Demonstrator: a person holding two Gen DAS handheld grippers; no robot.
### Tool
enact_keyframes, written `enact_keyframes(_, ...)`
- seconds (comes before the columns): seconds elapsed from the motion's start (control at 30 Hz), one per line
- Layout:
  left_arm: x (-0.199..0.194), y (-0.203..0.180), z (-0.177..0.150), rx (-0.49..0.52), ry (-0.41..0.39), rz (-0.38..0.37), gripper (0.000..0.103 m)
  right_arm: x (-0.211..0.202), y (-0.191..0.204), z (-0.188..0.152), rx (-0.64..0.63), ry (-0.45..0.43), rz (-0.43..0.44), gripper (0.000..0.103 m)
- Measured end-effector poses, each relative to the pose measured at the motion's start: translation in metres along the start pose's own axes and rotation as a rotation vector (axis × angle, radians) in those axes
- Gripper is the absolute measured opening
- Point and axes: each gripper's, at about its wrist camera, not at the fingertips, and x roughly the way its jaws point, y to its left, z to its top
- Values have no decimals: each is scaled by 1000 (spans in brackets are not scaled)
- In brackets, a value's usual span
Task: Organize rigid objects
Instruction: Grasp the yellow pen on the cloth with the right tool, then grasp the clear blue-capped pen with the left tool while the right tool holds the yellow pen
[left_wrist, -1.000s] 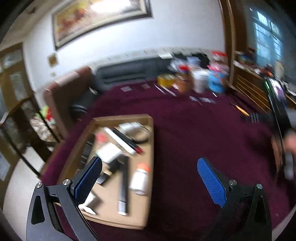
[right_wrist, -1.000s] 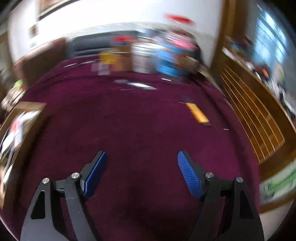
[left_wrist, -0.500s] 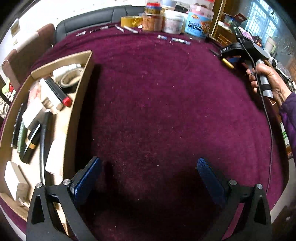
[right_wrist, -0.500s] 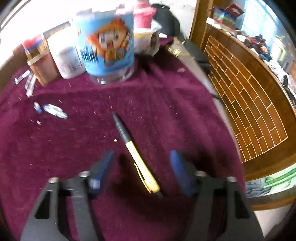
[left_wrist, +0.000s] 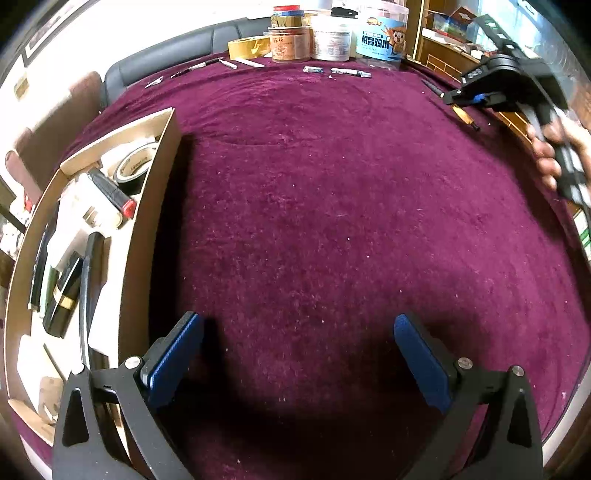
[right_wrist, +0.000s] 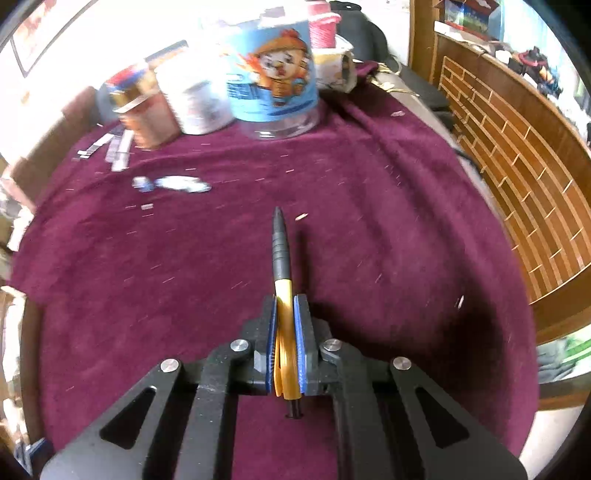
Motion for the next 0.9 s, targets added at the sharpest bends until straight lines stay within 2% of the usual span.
enact_keyframes(0.17, -15, 16, -2, -75, -31, -57, 100, -30, 34, -32, -20, -7, 165, 6)
enact_keyframes(0.3, -28, 26, -5, -113, -61, -90, 99, -52, 86, -73, -103, 20, 285, 7)
enact_keyframes(0.47, -51, 31, -17, -119, -125, -72, 99, -72, 150, -121, -202, 40, 404, 7)
enact_keyframes(0.57, -61, 44, -16, -143, -154, -61, 99, -79, 169, -137, -224, 36, 421, 7)
enact_keyframes(0.67, -63, 56, 6, -147, -154, -103, 99, -86, 170, -145, -207, 16, 417, 7)
enact_keyframes(0.77, -55, 67, 39, -162, -151, -117, 97, -96, 153, -146, -178, -17, 386, 7)
enact_keyframes(0.9, -41, 74, 83, -196, -123, -195, 97, -108, 123, -144, -136, -63, 347, 7)
